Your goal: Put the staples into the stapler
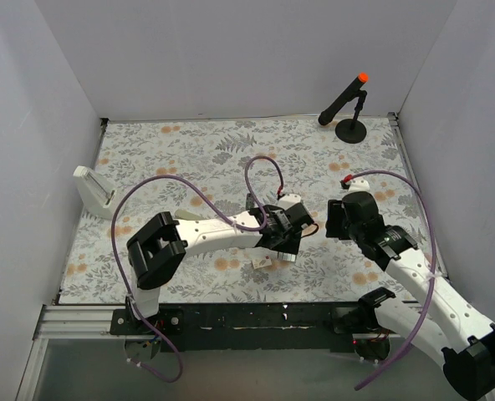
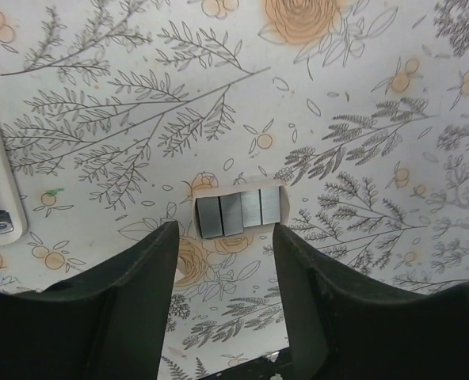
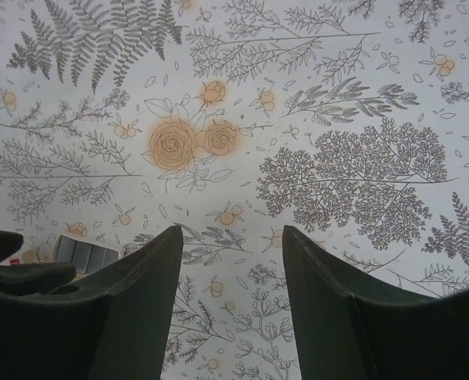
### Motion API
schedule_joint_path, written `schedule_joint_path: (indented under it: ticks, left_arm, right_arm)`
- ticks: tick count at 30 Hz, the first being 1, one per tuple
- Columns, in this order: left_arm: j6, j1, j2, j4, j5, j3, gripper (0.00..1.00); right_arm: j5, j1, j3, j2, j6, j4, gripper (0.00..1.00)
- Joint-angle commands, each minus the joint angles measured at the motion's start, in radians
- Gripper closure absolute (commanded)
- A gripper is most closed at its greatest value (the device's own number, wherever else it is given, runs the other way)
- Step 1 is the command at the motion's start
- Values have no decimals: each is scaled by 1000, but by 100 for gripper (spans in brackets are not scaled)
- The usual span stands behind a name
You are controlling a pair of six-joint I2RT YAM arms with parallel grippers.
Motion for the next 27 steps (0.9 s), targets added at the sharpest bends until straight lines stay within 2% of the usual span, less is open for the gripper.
schedule_joint_path:
  ticks: [1, 2, 3, 9, 13, 27]
  left_arm:
    - [-25, -30, 18, -14, -1, 37, 53]
    - [-28, -33, 31, -13, -6, 40, 54]
    - [-30, -36, 38, -14, -12, 45, 59]
    - [-47, -46, 81, -17, -41, 51, 67]
    - [-37, -47, 103, -20, -32, 62, 78]
    - [-44, -53, 140, -63, -13, 79, 76]
  right_arm:
    - [58, -6, -3, -89, 44, -9, 39]
    - [58, -6, -7, -102, 44, -11, 39]
    - [56, -6, -16, -113, 44, -14, 39]
    - [59, -6, -27, -159, 38, -40, 40]
    - [59, -6, -30, -174, 39, -42, 39]
    - [56, -8, -38, -160, 35, -33, 39]
